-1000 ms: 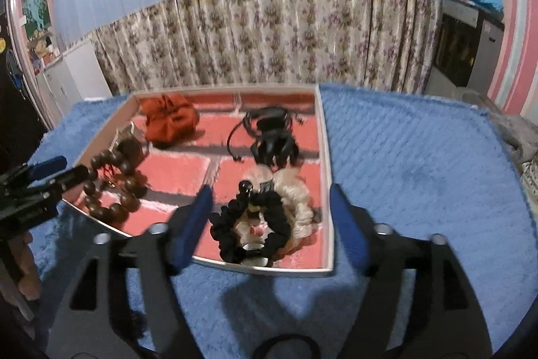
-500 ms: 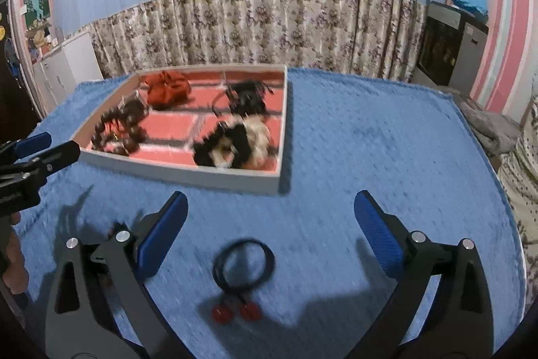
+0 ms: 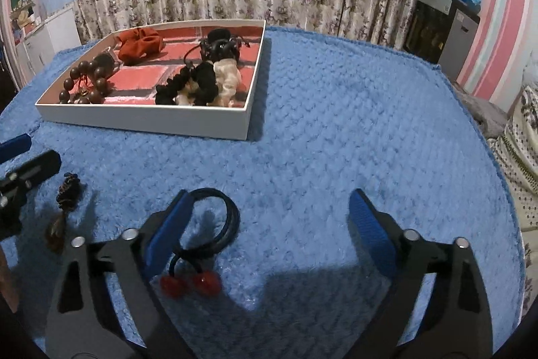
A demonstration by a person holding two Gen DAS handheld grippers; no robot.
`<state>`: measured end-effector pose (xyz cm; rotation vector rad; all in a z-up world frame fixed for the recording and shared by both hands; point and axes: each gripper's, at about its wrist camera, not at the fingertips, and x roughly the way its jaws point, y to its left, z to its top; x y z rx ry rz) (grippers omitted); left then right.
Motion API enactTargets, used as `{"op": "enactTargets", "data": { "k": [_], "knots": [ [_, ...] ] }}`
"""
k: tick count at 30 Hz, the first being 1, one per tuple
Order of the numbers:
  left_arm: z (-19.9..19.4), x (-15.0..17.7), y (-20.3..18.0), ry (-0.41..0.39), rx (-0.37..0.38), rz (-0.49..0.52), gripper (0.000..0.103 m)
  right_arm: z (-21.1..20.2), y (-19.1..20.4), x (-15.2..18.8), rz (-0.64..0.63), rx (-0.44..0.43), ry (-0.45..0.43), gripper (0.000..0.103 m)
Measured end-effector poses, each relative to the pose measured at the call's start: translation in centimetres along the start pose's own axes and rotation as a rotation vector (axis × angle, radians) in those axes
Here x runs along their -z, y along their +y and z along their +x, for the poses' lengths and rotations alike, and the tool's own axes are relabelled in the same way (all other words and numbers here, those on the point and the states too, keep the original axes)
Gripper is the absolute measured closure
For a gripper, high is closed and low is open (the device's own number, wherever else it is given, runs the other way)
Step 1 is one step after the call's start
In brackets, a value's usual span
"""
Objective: Organize jewelry
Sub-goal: 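Move both tools toward the brown pendant and black hair tie with red balls, then grasp the brown pendant cord with the left tool while the right tool grasps the black hair tie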
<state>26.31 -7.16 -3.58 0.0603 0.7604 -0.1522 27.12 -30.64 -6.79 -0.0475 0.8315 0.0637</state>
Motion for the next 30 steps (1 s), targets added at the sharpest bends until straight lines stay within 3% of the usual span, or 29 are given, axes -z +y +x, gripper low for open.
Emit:
{"op": "enactTargets", "data": {
  "k": [7, 11, 14, 16, 20, 21, 24, 26, 28, 30],
  "knots": [
    [0.0, 1.1, -2.6, -0.011, 0.009, 0.128, 0.014, 0.8, 0.6, 0.5, -0.025, -0.006, 0.042, 0.039],
    [0.1, 1.1, -2.7, -0.013, 0.028, 0.131, 0.017, 1.0, 0.3, 0.5, 0.007, -0.037, 0.056, 0.043],
    [1.0, 1.0, -2.3, 0.024, 0.039, 0.108, 0.031, 1.0, 0.3, 0.3, 0.009, -0.036, 0.054, 0.048],
    [1.4, 1.1, -2.2, 0.049, 0.049, 0.101, 0.039, 1.0, 0.6, 0.4, 0.000, -0.038, 0.053, 0.057],
    [2.0, 1.2, -2.0, 0.081, 0.070, 0.090, 0.046, 0.9, 1.1, 0.4, -0.002, -0.029, 0.053, 0.065],
    [2.2, 1.2, -2.0, 0.096, 0.076, 0.083, 0.057, 0.9, 0.9, 0.3, 0.013, -0.042, 0.054, 0.074],
    [2.5, 1.2, -1.5, 0.105, 0.095, 0.055, 0.064, 0.8, 0.6, 0.3, 0.022, -0.046, 0.053, 0.092],
    [2.5, 1.2, -1.5, 0.105, 0.092, 0.055, 0.066, 0.9, 0.3, 0.3, 0.029, -0.059, 0.054, 0.092],
    [2.4, 1.2, -1.6, 0.101, 0.085, 0.062, 0.078, 0.8, 0.3, 0.3, 0.028, -0.060, 0.050, 0.096],
    [2.4, 1.2, -1.5, 0.099, 0.091, 0.056, 0.080, 0.8, 0.4, 0.3, 0.024, -0.058, 0.045, 0.097]
  ]
}}
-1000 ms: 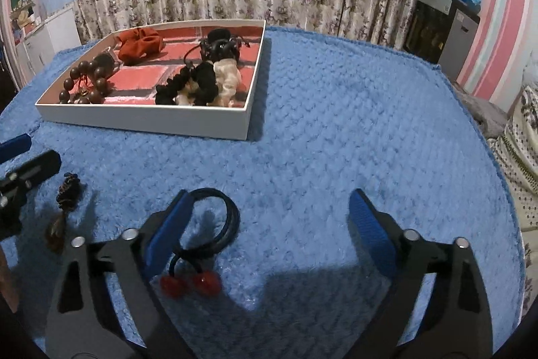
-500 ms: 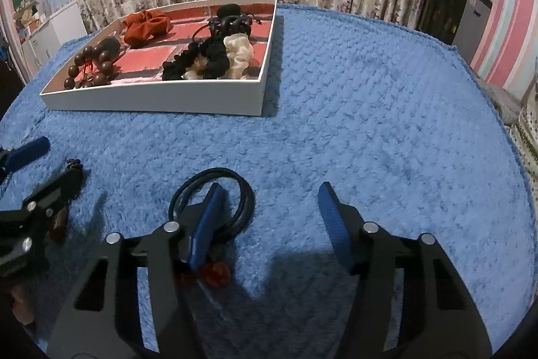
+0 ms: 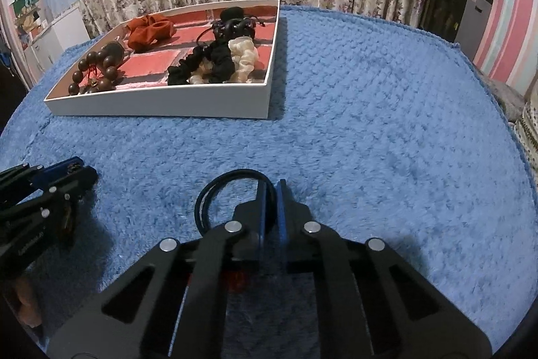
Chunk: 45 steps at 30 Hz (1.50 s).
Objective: Organize jewelry
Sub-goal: 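Grasp the brown pendant cord with the left tool while the right tool grasps the black hair tie, then carry the pendant and hair tie into the tray and open both tools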
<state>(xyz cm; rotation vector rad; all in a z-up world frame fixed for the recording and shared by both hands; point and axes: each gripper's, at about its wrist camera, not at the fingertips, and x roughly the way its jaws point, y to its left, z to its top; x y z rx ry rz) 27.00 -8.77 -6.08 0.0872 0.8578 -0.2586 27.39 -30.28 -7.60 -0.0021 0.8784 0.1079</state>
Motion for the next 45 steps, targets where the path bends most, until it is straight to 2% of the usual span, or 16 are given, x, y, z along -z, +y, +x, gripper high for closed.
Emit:
{"op": "enactTargets", "data": {
  "k": [5, 8, 10, 13, 16, 19, 24, 29, 34, 40, 45],
  "knots": [
    [-0.2, -0.4, 0.9, -0.011, 0.034, -0.032, 0.081, -1.0, -0.5, -0.4, 0.019, -0.011, -0.046, 0.099],
    [-0.8, -0.9, 0.9, -0.023, 0.012, -0.019, 0.081, -1.9, -0.3, -1.0, 0.018, -0.018, -0.074, 0.099],
    [-1.6, -1.1, 1.0, -0.027, 0.023, -0.026, 0.082, -2.5, 0.0, -1.3, 0.013, -0.023, -0.081, 0.099],
    [-3.6, -1.8, 1.1, -0.067, 0.009, -0.003, 0.082, -3.7, 0.7, -2.2, -0.005, -0.019, -0.107, 0.099],
    [-5.8, -3.1, 1.8, -0.111, -0.006, 0.014, 0.082, -4.6, 1.3, -3.7, -0.014, -0.028, -0.126, 0.099],
    [-7.5, -5.3, 3.4, -0.156, 0.000, -0.014, 0.082, -5.2, 2.1, -5.5, -0.031, -0.028, -0.143, 0.099],
    [-8.4, -8.7, 6.0, -0.213, -0.034, -0.031, 0.082, -5.5, 3.9, -8.9, -0.063, -0.020, -0.182, 0.099],
    [-6.9, -10.7, 8.5, -0.215, -0.039, -0.063, 0.082, -3.9, 5.3, -11.7, -0.061, -0.034, -0.191, 0.099],
    [-3.3, -11.2, 9.8, -0.159, -0.067, -0.056, 0.082, -1.2, 6.1, -13.0, -0.067, -0.020, -0.180, 0.099],
    [0.5, -10.4, 11.6, -0.104, -0.102, -0.068, 0.082, 2.5, 5.6, -12.6, -0.050, -0.008, -0.127, 0.099],
    [2.2, -9.3, 11.8, -0.096, -0.129, -0.063, 0.082, 4.3, 5.4, -11.7, -0.040, -0.008, -0.091, 0.099]
  ]
}}
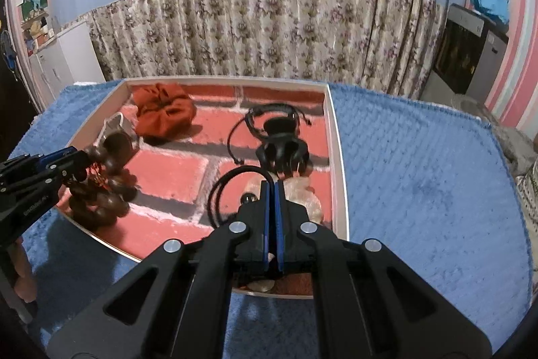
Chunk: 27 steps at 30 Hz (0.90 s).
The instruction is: Organize jewelry
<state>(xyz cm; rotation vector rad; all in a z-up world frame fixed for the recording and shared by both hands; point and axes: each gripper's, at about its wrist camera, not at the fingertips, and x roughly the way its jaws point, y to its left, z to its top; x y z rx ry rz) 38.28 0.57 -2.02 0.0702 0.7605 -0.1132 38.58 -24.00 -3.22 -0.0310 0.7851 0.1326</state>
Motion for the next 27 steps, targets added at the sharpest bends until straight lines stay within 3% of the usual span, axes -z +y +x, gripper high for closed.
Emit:
{"op": "enactTargets", "data": {
  "k": [8, 9, 10, 12, 15, 18, 20, 21, 22, 23, 27],
  "knots": [
    [-0.4, 0.8, 0.3, 0.007, -0.005, -0.015, 0.077, 1.2, -0.3, 1.3, 0.004, -0.009, 0.006, 0.095],
    [-0.5, 0.8, 0.3, 0.009, -0.004, -0.017, 0.067, 1.1, -0.3, 1.4, -0.004, -0.030, -0.007, 0.088],
    [-0.8, 0.8, 0.4, 0.009, -0.005, -0.022, 0.064, 0.9, -0.2, 1.6, -0.016, -0.030, -0.018, 0.077],
    [-1.5, 1.0, 0.2, -0.004, -0.003, -0.016, 0.064, 0.6, -0.2, 1.7, -0.036, -0.003, -0.030, 0.061],
    [-2.7, 1.2, -0.1, -0.015, -0.008, -0.007, 0.050, -0.1, -0.8, 1.9, -0.008, -0.033, -0.036, 0.052],
    [-4.8, 1.4, -0.3, -0.050, -0.023, -0.008, 0.036, -1.6, -1.6, 2.0, 0.034, -0.061, -0.060, 0.032],
    [-6.1, 1.4, 0.0, -0.066, -0.008, -0.023, 0.034, -3.3, -1.7, 2.2, 0.035, -0.060, -0.100, 0.017],
    [-7.0, 1.4, 0.1, -0.073, 0.000, -0.029, 0.029, -4.1, -1.8, 2.3, 0.031, -0.057, -0.116, 0.012],
    [-7.7, 1.4, 0.2, -0.083, -0.006, -0.035, 0.019, -5.1, -1.8, 2.5, 0.029, -0.052, -0.131, 0.008],
    [-8.6, 1.6, 0.3, -0.100, -0.020, -0.041, 0.016, -6.2, -1.9, 2.7, 0.030, -0.051, -0.146, 0.006],
    [-13.2, 2.3, 0.3, -0.169, -0.036, -0.042, 0.012, -9.8, -1.6, 3.5, 0.031, -0.054, -0.189, 0.004]
  ]
}}
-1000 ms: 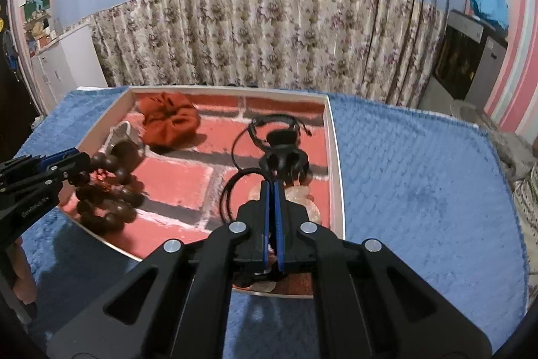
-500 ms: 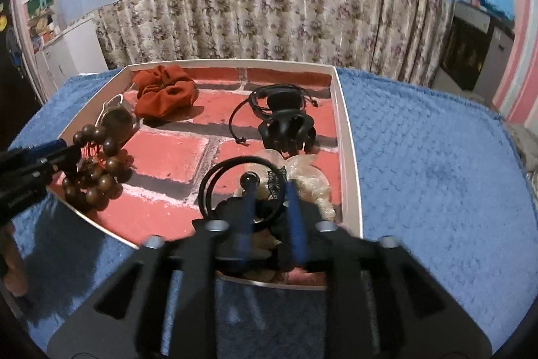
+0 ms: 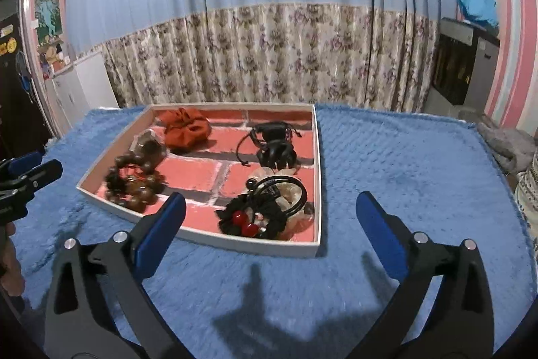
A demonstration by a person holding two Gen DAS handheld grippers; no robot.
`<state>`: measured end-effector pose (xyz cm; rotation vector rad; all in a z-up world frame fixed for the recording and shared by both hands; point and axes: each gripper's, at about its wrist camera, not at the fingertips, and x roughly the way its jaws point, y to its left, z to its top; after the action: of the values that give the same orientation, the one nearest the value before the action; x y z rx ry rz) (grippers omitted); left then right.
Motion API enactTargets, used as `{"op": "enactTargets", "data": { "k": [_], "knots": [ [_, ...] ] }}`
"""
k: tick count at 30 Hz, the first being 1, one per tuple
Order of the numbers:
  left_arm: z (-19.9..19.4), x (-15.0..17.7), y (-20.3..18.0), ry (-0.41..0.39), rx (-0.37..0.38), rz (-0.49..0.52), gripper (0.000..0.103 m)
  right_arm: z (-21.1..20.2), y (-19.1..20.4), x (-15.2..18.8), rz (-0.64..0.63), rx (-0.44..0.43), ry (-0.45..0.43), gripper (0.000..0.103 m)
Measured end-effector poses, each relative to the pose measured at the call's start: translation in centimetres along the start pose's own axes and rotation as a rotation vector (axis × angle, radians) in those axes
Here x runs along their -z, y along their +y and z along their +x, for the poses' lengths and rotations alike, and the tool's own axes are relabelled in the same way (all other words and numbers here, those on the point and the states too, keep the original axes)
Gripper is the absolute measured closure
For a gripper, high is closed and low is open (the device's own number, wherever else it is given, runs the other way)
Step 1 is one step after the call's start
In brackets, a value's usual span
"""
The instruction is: Organize jewelry
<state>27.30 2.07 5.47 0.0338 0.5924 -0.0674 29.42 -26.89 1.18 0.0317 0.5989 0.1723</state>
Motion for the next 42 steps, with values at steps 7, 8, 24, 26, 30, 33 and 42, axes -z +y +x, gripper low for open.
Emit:
{"op": "enactTargets", "data": {
  "k": [7, 8, 24, 26, 30, 33, 42],
  "knots": [
    [-7.1, 1.3, -0.6, -0.103, -0.014, -0.005, 0.007, -6.5, 1.4, 1.9, 0.028, 0.012, -0.089, 0.004],
    [-7.7, 1.6, -0.6, -0.109, -0.024, -0.005, 0.007, -7.4, 1.7, 2.5, 0.030, 0.008, -0.100, 0.004],
    [-14.9, 9.4, -1.6, -0.150, -0.057, -0.044, 0.007, -16.5, 5.6, 10.0, 0.004, 0.066, -0.193, 0.004],
    [-15.3, 10.0, -1.4, -0.143, -0.050, -0.048, 0.007, -17.2, 5.8, 10.6, 0.005, 0.087, -0.196, 0.004],
    [-15.9, 11.1, -1.2, -0.137, -0.068, -0.047, 0.007, -18.0, 6.0, 11.5, -0.002, 0.124, -0.195, 0.004],
    [-16.3, 11.8, -1.4, -0.135, -0.089, -0.036, 0.007, -18.4, 6.1, 11.9, -0.001, 0.140, -0.198, 0.004],
    [-16.8, 11.9, -2.0, -0.148, -0.079, -0.014, 0.007, -18.8, 6.4, 12.3, -0.005, 0.173, -0.198, 0.004]
  ]
}}
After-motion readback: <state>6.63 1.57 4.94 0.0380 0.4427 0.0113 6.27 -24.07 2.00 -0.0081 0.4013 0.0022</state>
